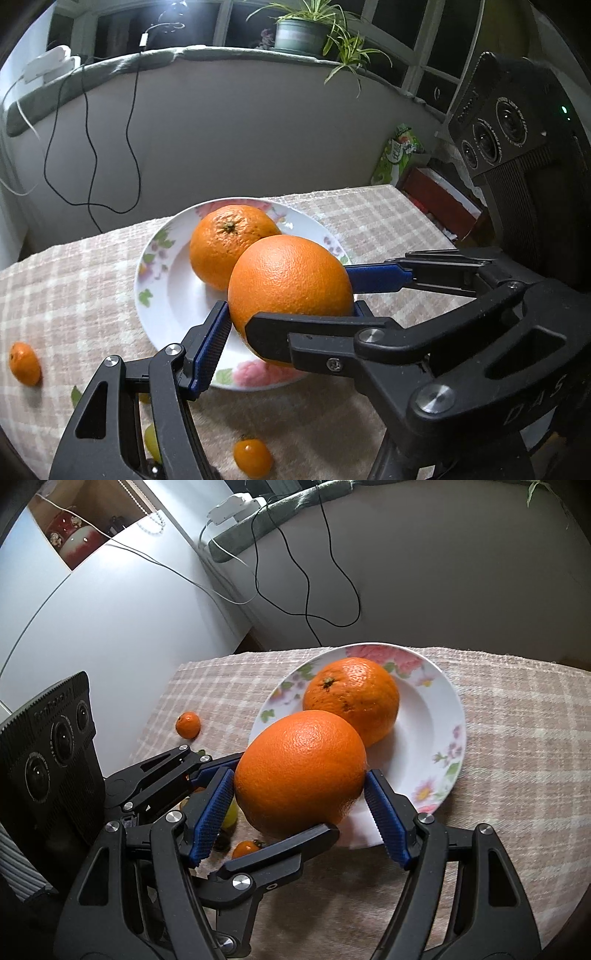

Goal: Organize fruits
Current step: 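Lower the orange beside the first one on the plate and open the right gripper, then withdraw the right gripper from the plate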

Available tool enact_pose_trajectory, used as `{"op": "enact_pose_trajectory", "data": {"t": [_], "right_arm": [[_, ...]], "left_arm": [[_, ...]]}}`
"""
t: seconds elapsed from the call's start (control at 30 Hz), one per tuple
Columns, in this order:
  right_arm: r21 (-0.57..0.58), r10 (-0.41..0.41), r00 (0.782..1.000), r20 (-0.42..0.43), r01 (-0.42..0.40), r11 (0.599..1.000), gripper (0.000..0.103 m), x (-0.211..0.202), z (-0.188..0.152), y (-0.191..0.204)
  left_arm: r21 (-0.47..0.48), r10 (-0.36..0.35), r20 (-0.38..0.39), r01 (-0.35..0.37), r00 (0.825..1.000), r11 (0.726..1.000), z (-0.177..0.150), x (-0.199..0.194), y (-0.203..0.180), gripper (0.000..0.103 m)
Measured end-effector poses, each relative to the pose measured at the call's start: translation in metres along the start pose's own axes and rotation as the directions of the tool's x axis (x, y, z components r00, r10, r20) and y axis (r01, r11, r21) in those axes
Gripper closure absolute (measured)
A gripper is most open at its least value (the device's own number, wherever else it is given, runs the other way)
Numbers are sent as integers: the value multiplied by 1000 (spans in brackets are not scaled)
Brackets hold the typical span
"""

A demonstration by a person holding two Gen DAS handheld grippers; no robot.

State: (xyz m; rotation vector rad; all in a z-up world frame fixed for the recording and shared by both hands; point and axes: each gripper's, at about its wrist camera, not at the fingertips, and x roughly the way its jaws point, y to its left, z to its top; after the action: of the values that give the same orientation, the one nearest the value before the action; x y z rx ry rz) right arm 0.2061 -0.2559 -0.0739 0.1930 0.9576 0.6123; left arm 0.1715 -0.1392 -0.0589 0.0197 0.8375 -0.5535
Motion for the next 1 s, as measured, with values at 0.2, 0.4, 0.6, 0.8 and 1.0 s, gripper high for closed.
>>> {"op": "enact_pose_trajectory", "data": {"t": [0.2,0.4,0.6,0.8,1.0], "right_arm": [[-15,-16,1000,13,16,1000,28,-4,0,-10],[-38,-47,999,-7,47,998,28,-5,-1,-23],[-56,-79,997,0,79,995,28,-1,0,-34],[-70,-105,994,35,107,992,26,-7,5,-35],[-53,-110,992,57,113,992,26,-16,7,-33]], "left_arm": [[15,11,-4,-11,1000,1000,4,9,-6,37],[25,5,-34,-5,999,1000,8,24,-14,37],[55,50,-31,-48,998,997,12,33,-23,37],[71,64,-25,-62,998,996,18,35,-28,37],[70,78,0,-77,997,995,19,21,-25,37]]}}
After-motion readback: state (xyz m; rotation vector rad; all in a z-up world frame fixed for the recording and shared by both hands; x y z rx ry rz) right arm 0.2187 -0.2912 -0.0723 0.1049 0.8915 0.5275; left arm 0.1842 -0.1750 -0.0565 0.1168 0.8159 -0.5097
